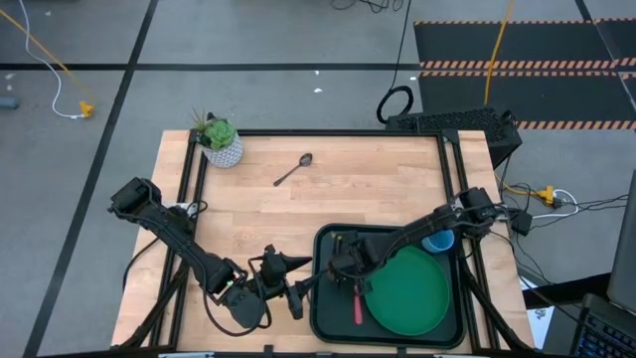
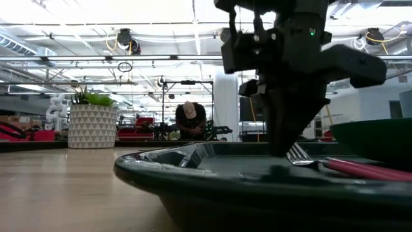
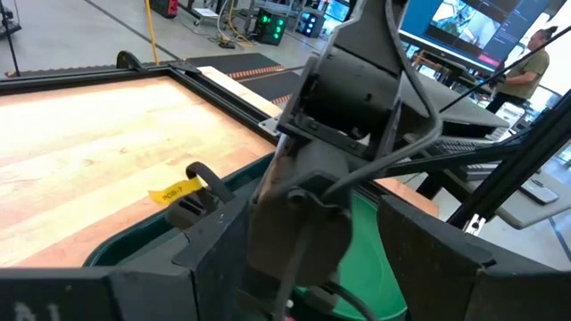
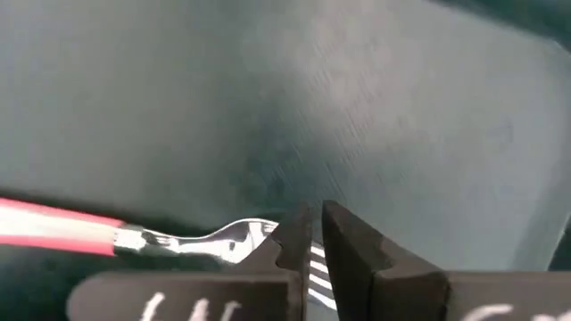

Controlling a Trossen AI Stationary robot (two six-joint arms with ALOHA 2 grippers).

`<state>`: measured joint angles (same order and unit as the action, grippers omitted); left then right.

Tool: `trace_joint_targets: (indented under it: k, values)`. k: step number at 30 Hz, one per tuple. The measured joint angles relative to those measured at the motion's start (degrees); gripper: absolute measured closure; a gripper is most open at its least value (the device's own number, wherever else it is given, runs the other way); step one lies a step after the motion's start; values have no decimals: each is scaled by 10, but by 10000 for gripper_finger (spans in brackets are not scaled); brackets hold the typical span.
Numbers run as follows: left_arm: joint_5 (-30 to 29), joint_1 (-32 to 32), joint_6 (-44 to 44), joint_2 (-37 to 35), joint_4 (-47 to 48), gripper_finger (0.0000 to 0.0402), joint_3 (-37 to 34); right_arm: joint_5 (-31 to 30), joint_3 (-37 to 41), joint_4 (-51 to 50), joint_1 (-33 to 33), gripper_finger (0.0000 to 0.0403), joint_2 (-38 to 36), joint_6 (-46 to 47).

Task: Pick and place plate/cup/fork/spoon on tray
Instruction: Put the orange fork on the black serving tray beside the green plate

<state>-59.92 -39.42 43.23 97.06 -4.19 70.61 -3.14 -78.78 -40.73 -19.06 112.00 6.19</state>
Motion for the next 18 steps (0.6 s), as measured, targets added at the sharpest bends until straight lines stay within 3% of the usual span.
trace_joint_targets:
  k: [18]
  values:
    - [0,0,0,0,0,156,0,1,16,2,1,381,-18,-13]
